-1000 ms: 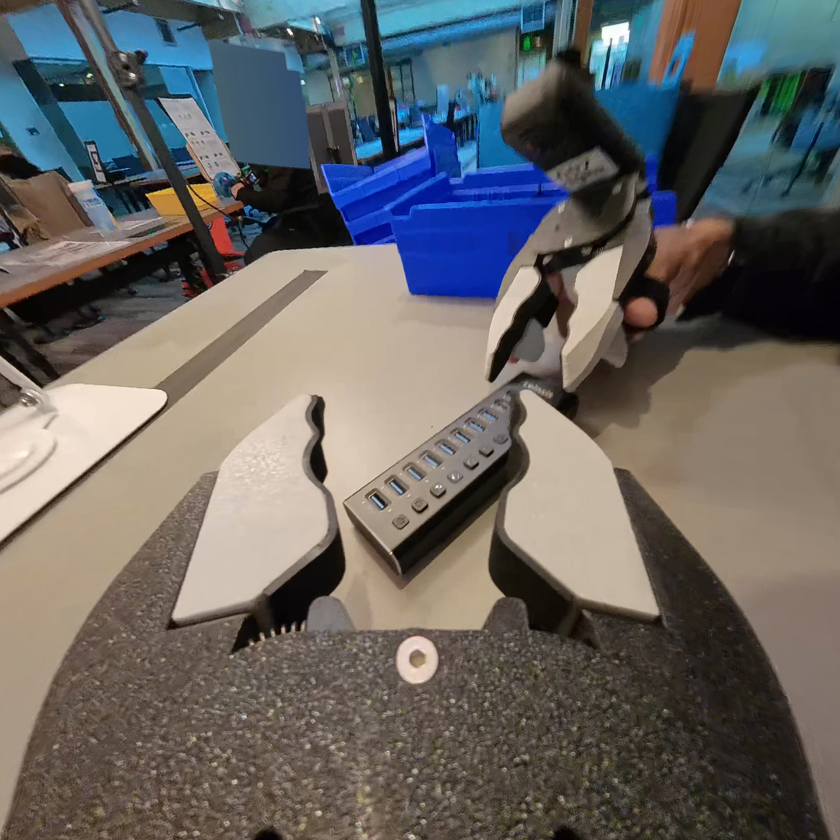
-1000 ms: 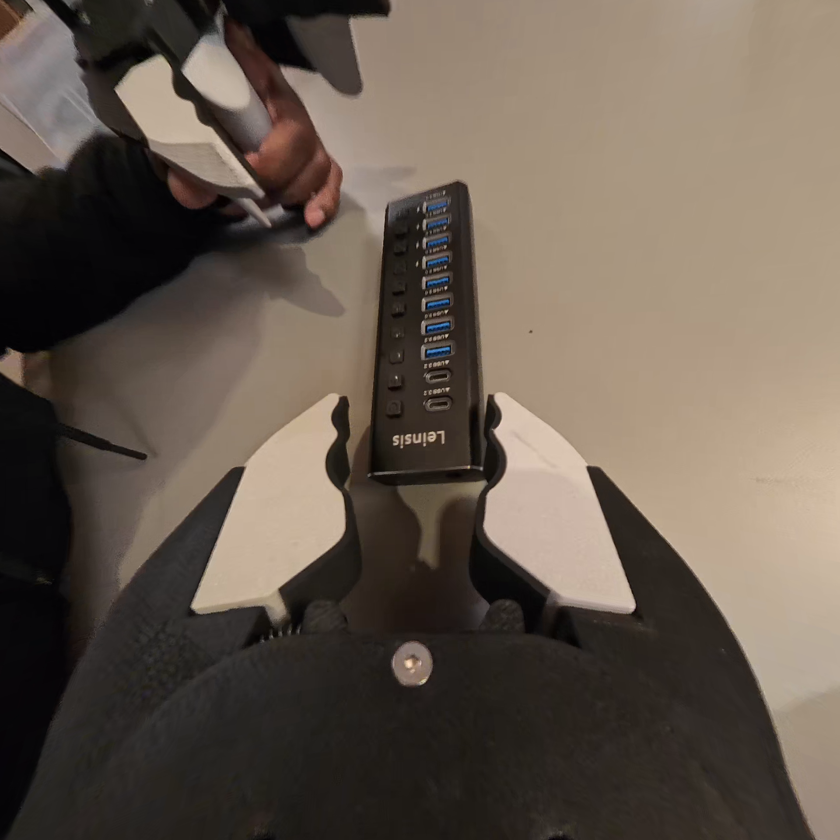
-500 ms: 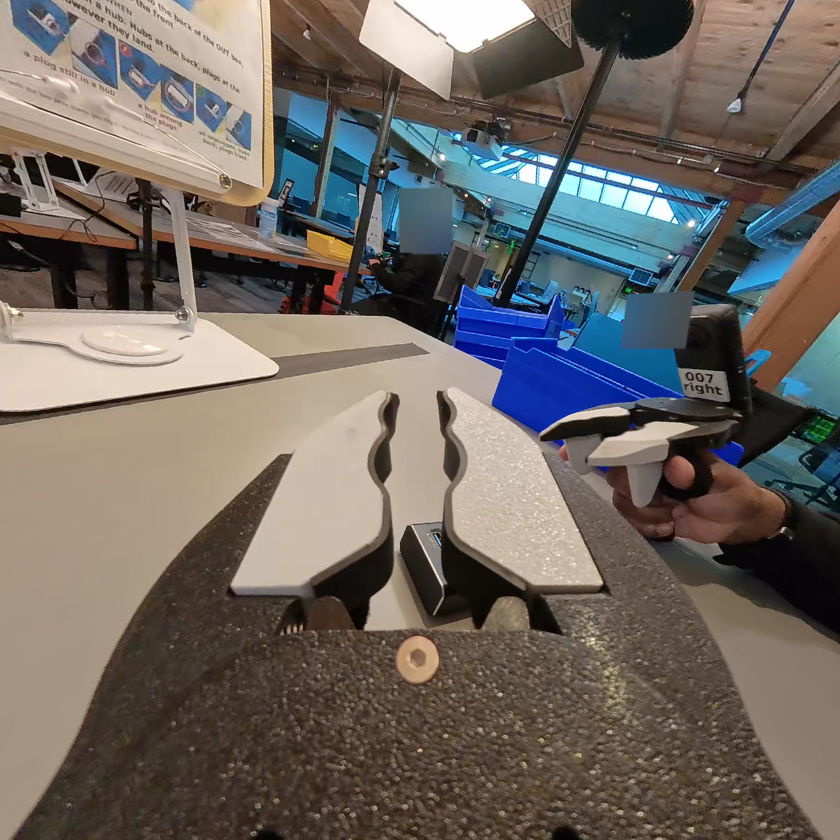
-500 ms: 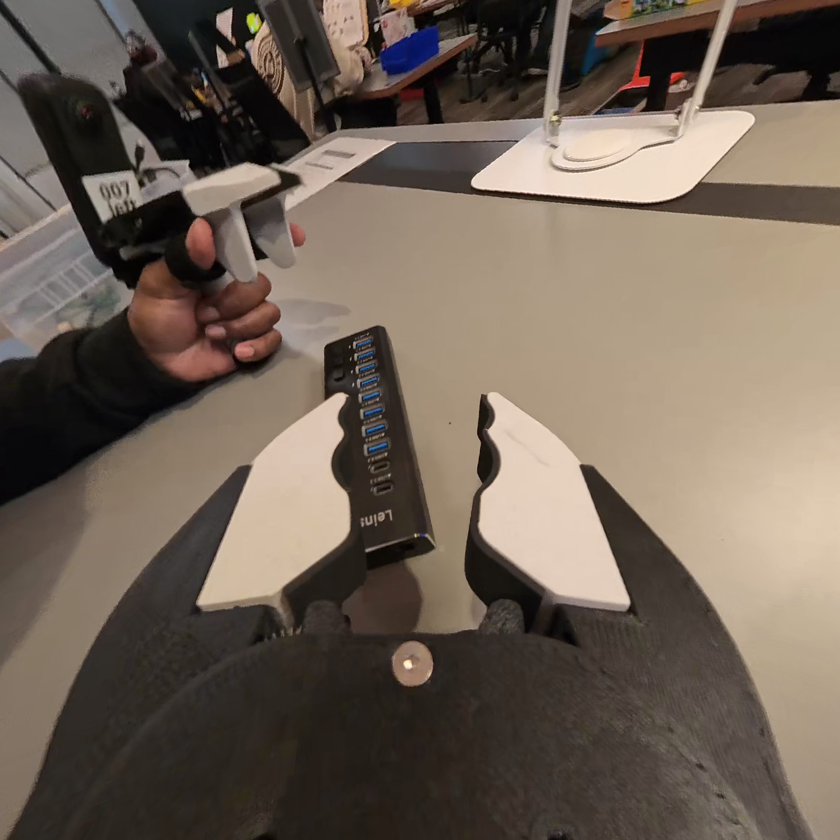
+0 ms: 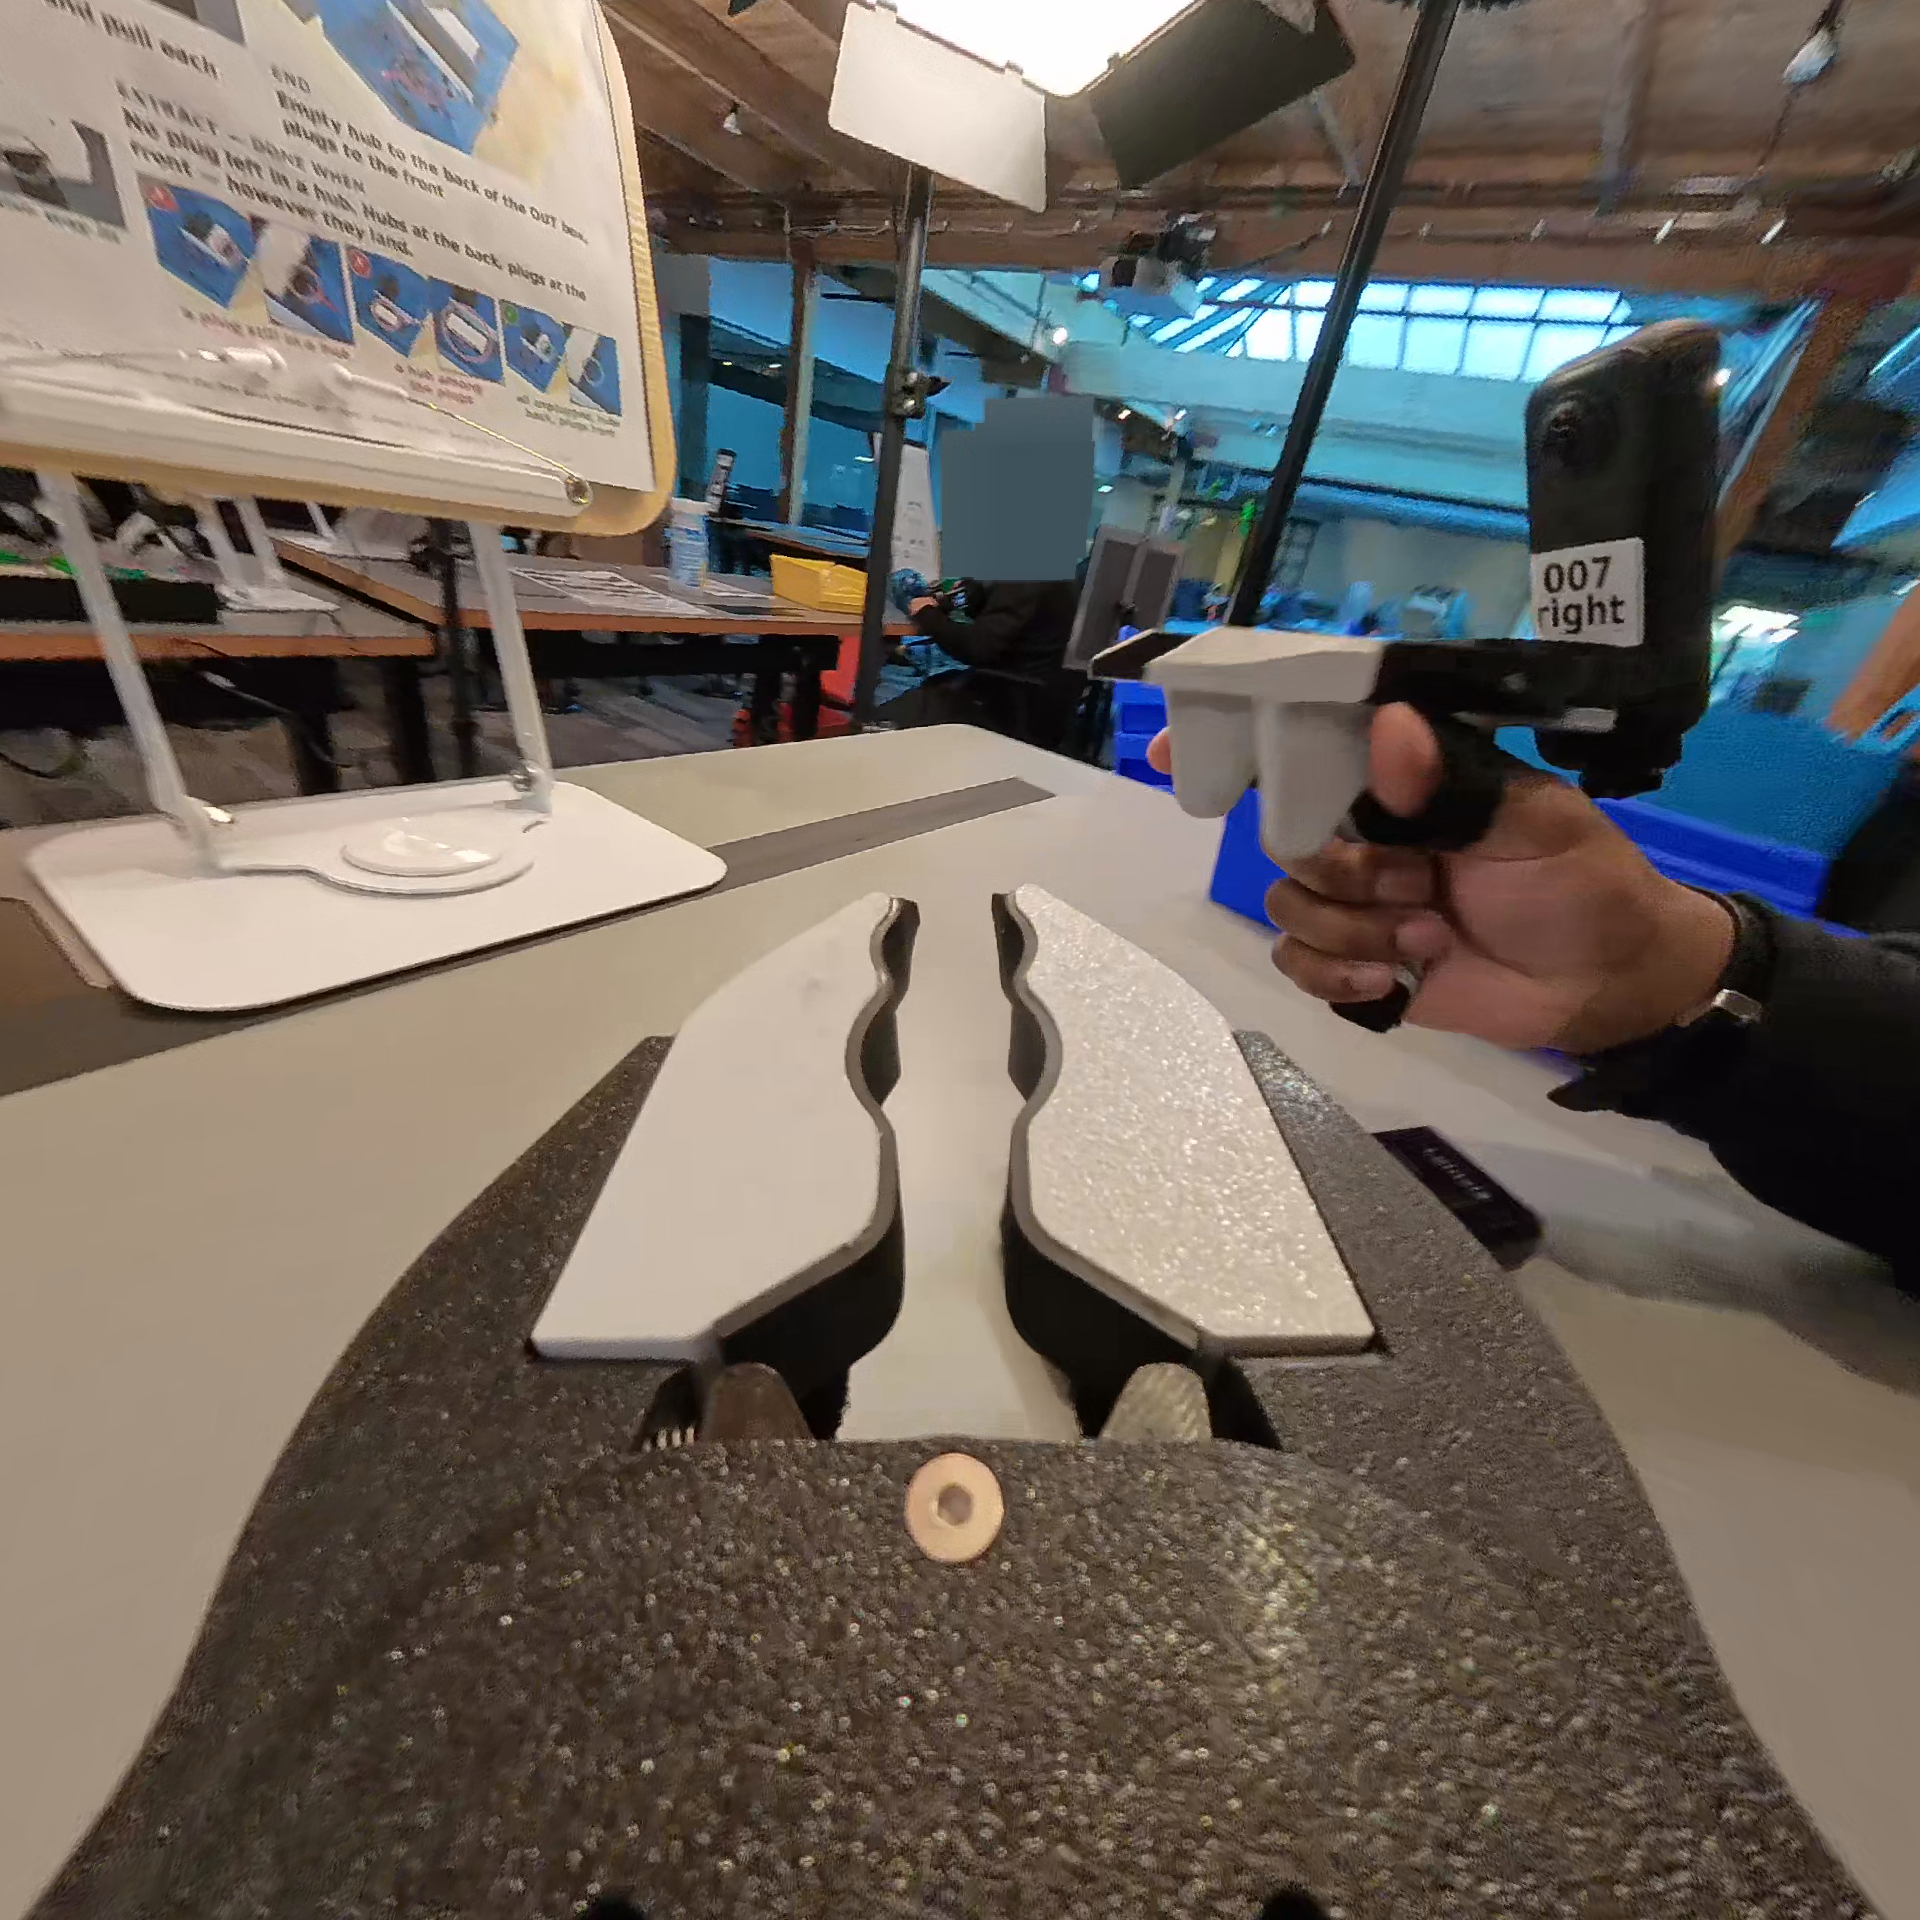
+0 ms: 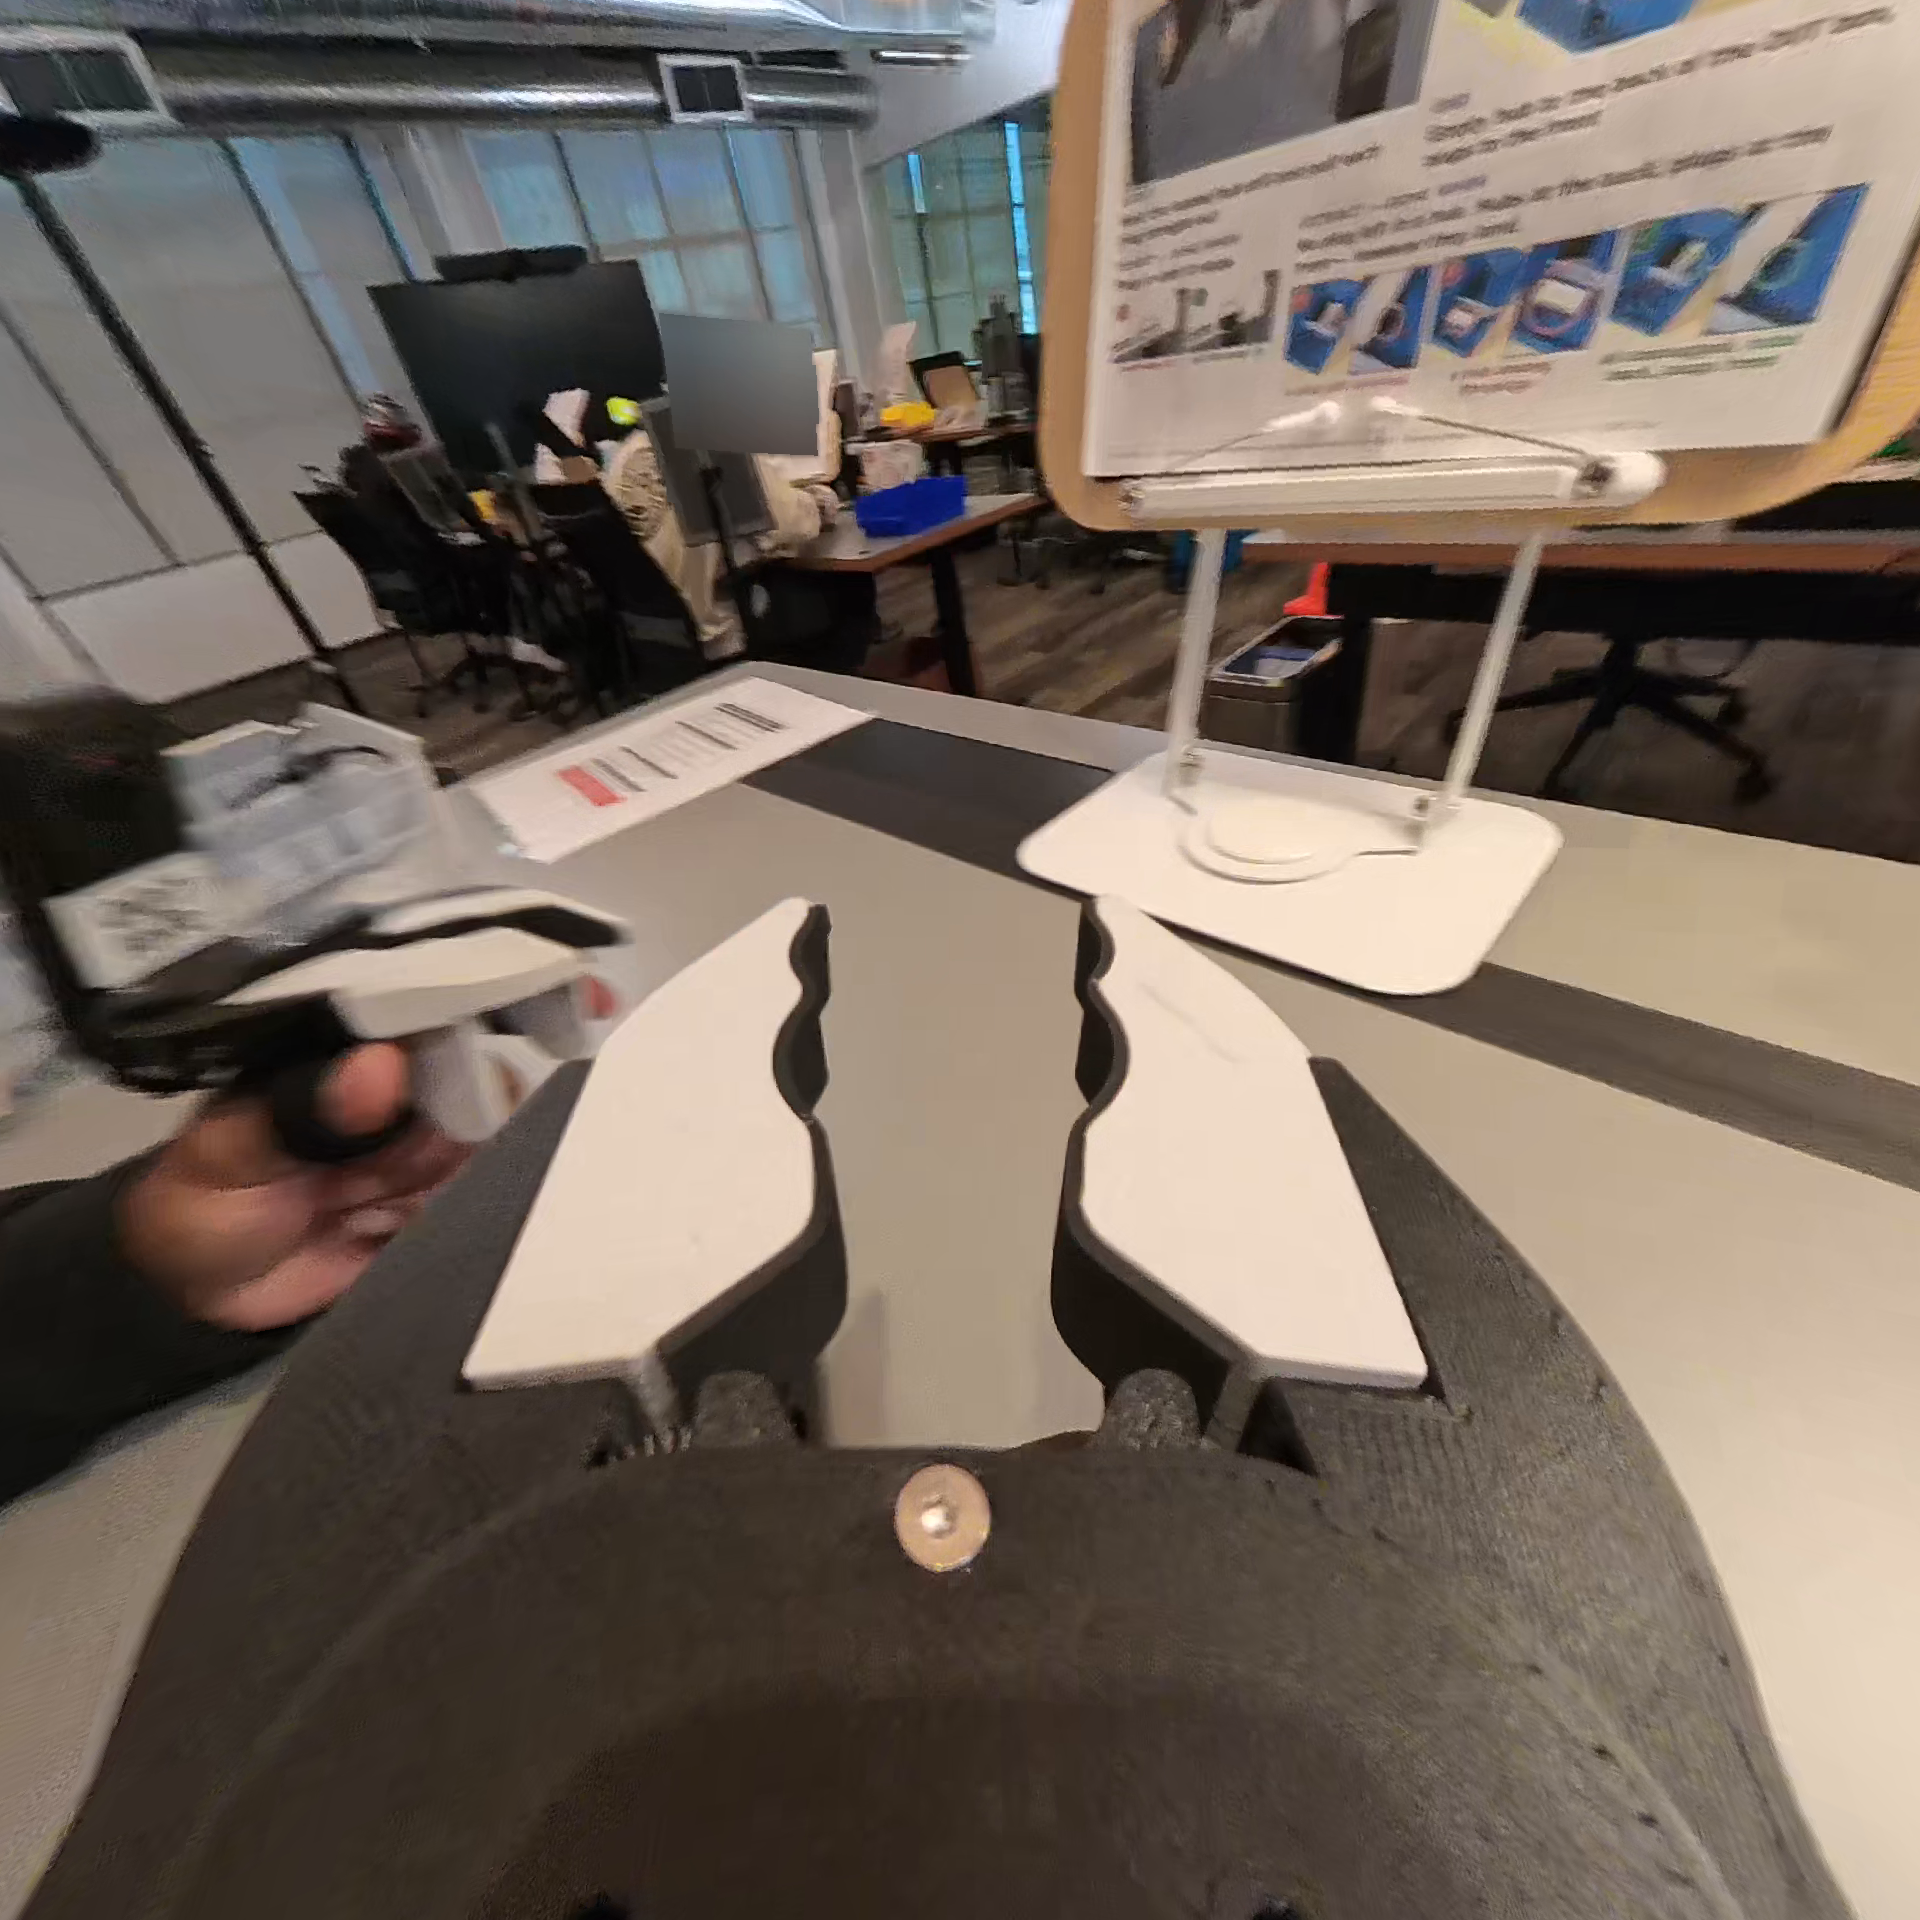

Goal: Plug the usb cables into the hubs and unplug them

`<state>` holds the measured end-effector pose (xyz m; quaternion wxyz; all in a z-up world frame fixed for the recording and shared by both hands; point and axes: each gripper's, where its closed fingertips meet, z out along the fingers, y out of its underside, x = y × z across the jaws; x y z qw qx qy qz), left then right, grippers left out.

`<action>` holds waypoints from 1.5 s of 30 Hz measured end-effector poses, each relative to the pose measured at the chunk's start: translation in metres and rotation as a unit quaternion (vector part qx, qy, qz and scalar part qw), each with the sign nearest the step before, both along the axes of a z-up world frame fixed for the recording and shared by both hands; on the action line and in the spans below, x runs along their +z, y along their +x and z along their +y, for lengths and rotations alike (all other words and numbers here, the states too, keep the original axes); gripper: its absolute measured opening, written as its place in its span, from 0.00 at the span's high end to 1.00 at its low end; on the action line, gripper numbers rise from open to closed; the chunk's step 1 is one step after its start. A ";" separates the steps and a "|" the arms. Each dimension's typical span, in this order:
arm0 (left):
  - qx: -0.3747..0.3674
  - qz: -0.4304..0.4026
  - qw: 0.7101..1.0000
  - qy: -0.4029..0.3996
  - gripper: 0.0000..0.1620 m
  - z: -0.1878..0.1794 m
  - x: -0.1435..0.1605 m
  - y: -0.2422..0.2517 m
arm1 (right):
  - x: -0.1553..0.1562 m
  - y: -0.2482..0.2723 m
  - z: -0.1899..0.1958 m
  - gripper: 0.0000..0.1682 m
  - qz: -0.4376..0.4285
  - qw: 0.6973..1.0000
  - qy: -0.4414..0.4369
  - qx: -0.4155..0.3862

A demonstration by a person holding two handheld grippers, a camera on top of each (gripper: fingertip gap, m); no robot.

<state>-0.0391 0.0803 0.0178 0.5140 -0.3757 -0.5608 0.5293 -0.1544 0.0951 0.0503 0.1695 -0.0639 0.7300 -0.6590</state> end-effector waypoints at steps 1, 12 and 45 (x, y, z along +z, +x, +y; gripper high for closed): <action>0.009 -0.009 1.000 -0.016 0.90 -0.001 -0.001 0.001 | -0.011 -0.009 -0.008 0.74 0.009 1.000 0.005 -0.017; 0.044 -0.026 0.995 -0.092 0.75 0.007 0.000 0.001 | -0.064 -0.059 0.000 0.77 -0.003 0.994 0.047 -0.095; 0.406 -0.426 0.756 0.287 0.64 -0.061 -0.019 0.487 | -0.083 -0.057 0.038 0.77 -0.031 0.991 0.125 -0.044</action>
